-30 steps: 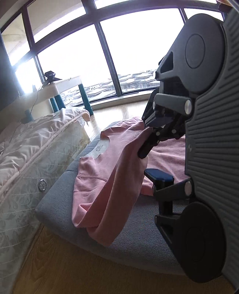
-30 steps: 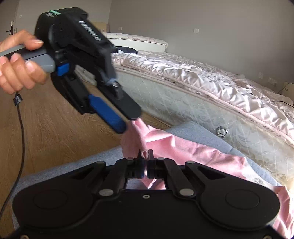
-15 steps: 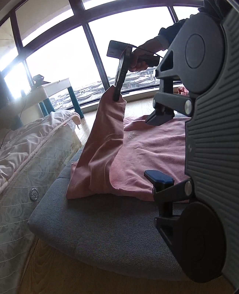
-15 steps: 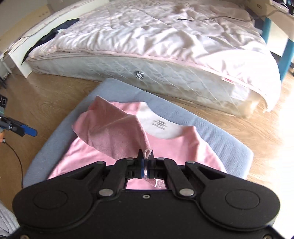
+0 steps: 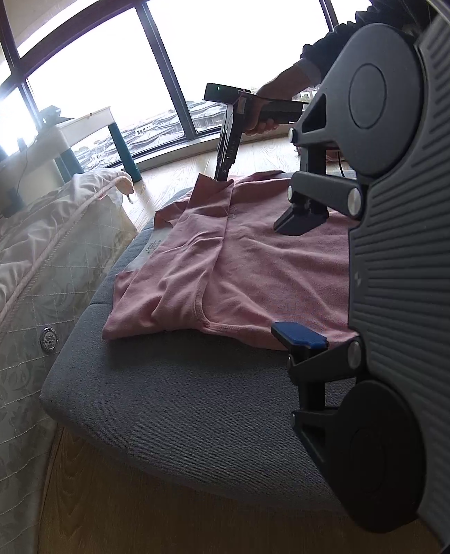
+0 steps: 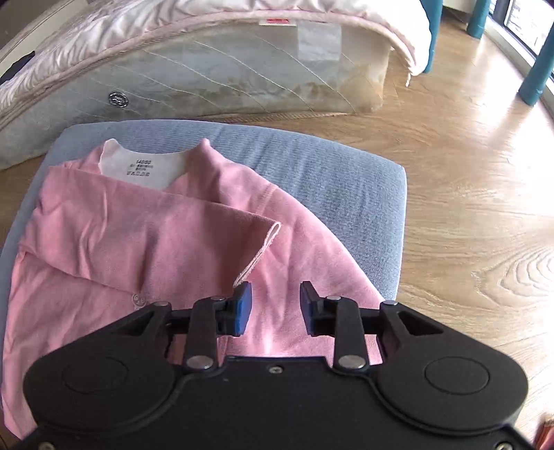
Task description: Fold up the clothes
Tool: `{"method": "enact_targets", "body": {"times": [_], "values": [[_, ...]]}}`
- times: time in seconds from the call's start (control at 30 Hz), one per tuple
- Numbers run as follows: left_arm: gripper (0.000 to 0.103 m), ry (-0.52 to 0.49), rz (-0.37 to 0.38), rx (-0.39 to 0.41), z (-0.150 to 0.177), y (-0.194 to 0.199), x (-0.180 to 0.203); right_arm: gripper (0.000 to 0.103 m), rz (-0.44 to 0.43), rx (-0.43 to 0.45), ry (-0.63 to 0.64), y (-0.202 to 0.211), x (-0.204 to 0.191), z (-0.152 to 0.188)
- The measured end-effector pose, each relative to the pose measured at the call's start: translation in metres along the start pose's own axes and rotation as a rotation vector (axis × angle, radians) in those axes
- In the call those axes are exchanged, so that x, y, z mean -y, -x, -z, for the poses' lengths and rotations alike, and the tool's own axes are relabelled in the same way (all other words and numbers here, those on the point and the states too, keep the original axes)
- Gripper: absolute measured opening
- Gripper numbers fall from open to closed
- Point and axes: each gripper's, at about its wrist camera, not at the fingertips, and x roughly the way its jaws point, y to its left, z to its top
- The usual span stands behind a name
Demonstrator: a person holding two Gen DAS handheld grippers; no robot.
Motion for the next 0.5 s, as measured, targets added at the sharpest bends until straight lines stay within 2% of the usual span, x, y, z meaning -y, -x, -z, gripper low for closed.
{"method": "enact_targets", "body": {"times": [0.1,0.2,0.3,0.37,0.43,0.5], "values": [[0.060,-0.102,-0.047,-0.030,0.000,-0.021,0.011,0.036,0.006,0.067,0.162,0.011,-0.039,0.003],[0.060,-0.289,-0.160,-0.002,-0.012,-0.040,0.034,0.046,-0.028,0.115,0.290,0.021,-0.077,0.006],[0.060,-0.411,-0.233,0.090,-0.034,-0.056,0.057,0.048,-0.009,0.140,0.464,0.015,-0.123,0.007],[0.061,-0.503,-0.291,0.158,-0.051,-0.075,0.073,0.048,0.007,0.205,0.557,0.010,-0.145,0.010],[0.061,-0.586,-0.371,0.182,-0.062,-0.102,0.081,0.048,-0.024,0.239,0.598,-0.004,-0.160,0.004],[0.061,-0.615,-0.447,0.148,-0.065,-0.126,0.075,0.046,-0.046,0.230,0.594,-0.022,-0.167,-0.006]]}}
